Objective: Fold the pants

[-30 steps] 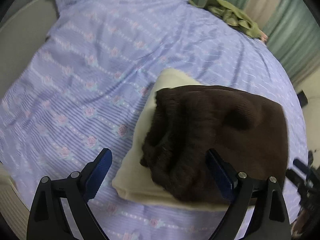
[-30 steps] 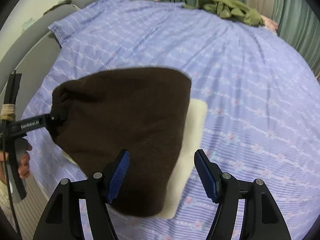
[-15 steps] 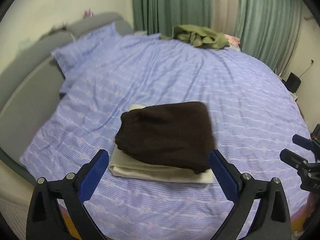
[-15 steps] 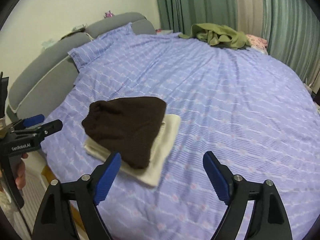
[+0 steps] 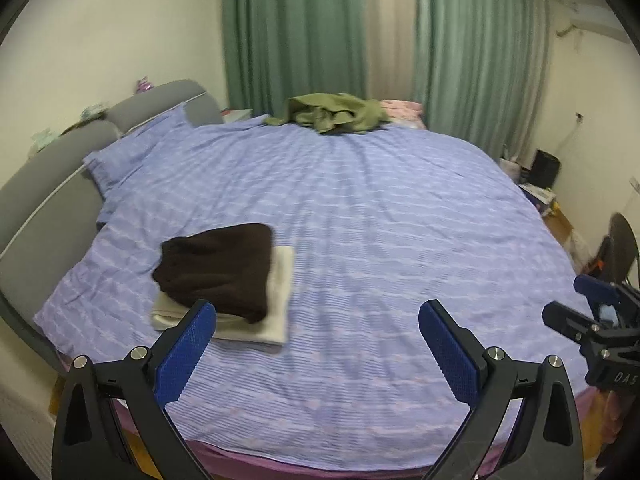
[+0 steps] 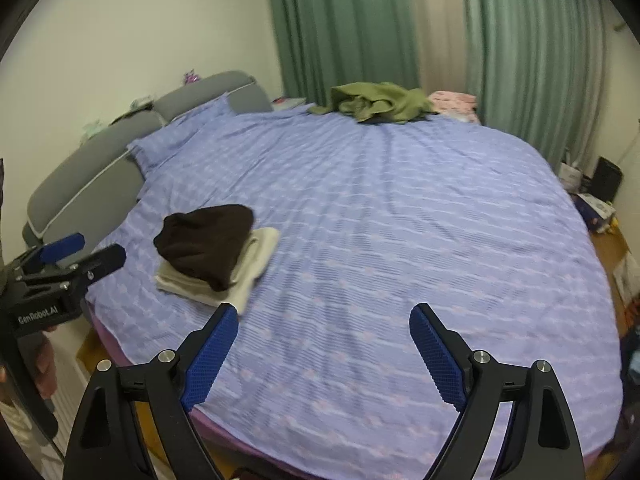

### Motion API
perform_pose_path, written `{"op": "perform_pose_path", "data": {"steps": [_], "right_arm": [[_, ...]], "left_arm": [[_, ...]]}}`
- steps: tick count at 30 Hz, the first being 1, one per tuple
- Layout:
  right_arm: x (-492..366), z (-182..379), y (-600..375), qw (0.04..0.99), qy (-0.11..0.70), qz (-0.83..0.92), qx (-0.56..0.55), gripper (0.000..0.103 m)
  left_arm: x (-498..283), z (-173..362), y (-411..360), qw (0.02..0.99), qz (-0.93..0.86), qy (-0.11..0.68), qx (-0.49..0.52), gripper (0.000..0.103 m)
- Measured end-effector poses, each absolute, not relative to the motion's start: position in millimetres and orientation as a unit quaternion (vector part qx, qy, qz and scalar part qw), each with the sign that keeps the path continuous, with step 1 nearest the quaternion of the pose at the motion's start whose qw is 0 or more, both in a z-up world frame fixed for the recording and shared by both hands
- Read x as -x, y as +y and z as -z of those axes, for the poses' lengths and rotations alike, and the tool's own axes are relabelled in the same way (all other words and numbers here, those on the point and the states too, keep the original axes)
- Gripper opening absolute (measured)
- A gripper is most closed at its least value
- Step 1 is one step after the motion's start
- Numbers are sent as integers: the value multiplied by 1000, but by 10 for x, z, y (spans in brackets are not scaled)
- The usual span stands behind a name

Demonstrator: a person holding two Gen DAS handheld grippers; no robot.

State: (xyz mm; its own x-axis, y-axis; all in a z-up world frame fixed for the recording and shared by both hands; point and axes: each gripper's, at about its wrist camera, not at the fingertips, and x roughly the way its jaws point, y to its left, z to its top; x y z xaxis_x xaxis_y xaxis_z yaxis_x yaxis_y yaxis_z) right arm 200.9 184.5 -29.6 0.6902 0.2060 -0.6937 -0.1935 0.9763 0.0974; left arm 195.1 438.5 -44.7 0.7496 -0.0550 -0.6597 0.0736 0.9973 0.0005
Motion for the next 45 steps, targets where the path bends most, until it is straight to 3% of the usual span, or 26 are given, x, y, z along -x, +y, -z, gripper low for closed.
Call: {"op": "perform_pose_path", "data": {"steps": [9,18,45], "right_arm": [[-1210,6,832,935,348,-66,-33,88],[-658,-132,160,940,335,-37,-58,88],[-169,-269,-196,948,312,-11,-57,88]], "left_arm": [[-1343,250,3281,936,93,336,-36,103],[-877,31,2709,941,112,318,-40,103],[-476,-118,2430,942,126,310,-32,103]]}}
